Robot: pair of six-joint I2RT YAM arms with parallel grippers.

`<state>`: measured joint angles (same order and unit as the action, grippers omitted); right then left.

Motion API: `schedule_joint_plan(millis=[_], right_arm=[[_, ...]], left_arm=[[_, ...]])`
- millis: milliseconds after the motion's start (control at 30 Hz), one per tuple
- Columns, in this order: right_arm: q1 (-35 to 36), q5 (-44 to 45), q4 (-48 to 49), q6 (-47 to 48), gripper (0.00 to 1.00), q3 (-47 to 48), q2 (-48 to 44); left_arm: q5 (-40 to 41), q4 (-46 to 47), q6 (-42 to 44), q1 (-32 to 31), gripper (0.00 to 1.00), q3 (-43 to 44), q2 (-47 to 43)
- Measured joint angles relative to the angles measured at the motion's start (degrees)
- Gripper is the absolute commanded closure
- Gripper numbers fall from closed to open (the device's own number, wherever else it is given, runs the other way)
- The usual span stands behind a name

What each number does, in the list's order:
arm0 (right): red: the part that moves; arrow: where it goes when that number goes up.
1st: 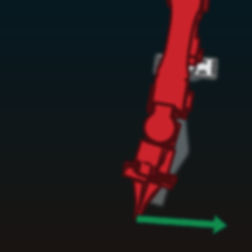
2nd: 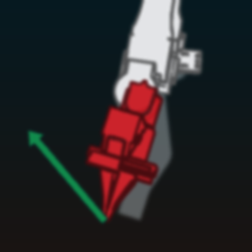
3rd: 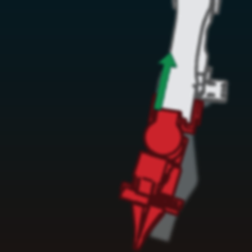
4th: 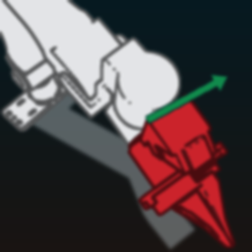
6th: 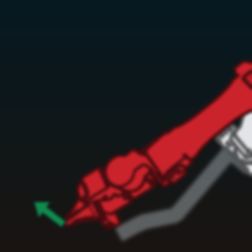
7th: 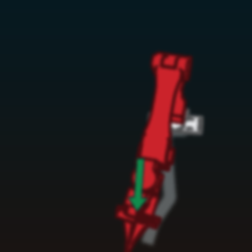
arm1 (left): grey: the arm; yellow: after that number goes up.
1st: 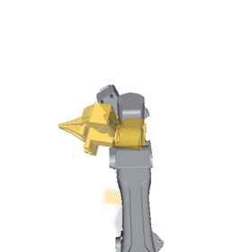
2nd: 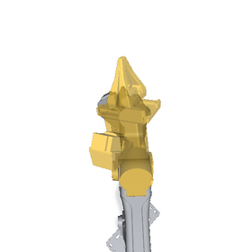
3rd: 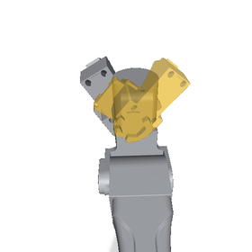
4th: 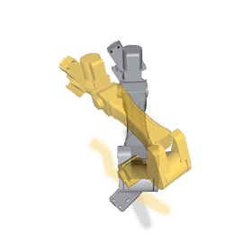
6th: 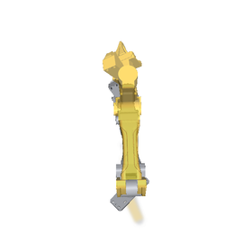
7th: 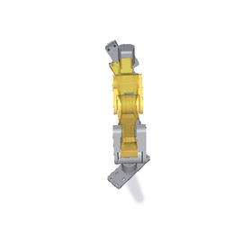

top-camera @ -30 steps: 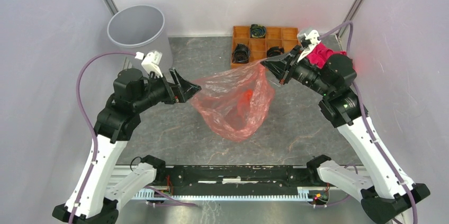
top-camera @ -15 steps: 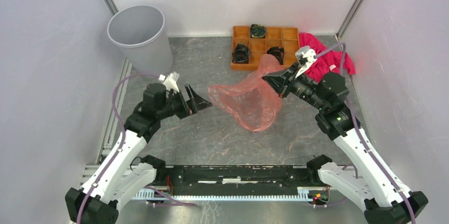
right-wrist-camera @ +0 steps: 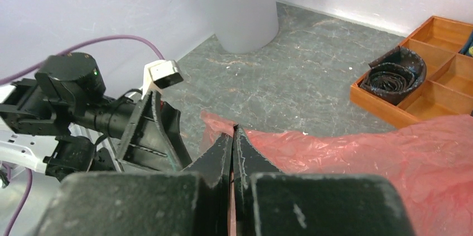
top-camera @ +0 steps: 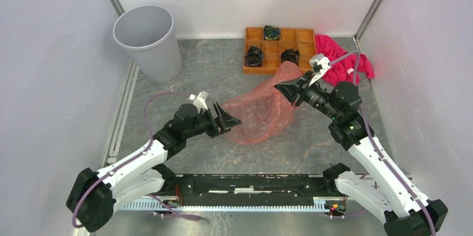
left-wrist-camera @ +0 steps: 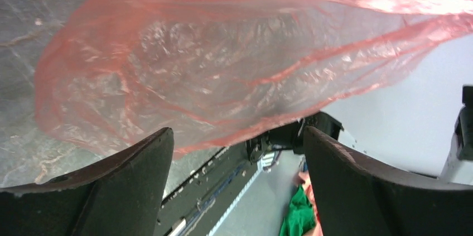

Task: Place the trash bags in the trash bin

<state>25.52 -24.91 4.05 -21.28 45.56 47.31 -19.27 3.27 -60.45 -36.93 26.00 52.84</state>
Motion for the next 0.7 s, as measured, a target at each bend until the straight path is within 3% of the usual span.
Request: schedule_joint_plan(millis=[167, 500, 700], right_arm=[[0.22, 0.0, 1.49, -0.59, 1.0, -0.48, -0.33], [0.35, 0.17, 2.34, -1.05, 1.0, -1.97, -0.48], [0.37, 0.17, 2.34, -1.44, 0.99, -2.32, -0.48]], left_arm=[[4.02, 3.91, -4.39, -0.02, 0.05, -5.03, -0.13], [14.86, -7.58, -5.18, -0.17, 0.0, -5.95, -12.87], [13.66, -1.22, -9.88, -0.17, 0.03, -14.97, -10.88]])
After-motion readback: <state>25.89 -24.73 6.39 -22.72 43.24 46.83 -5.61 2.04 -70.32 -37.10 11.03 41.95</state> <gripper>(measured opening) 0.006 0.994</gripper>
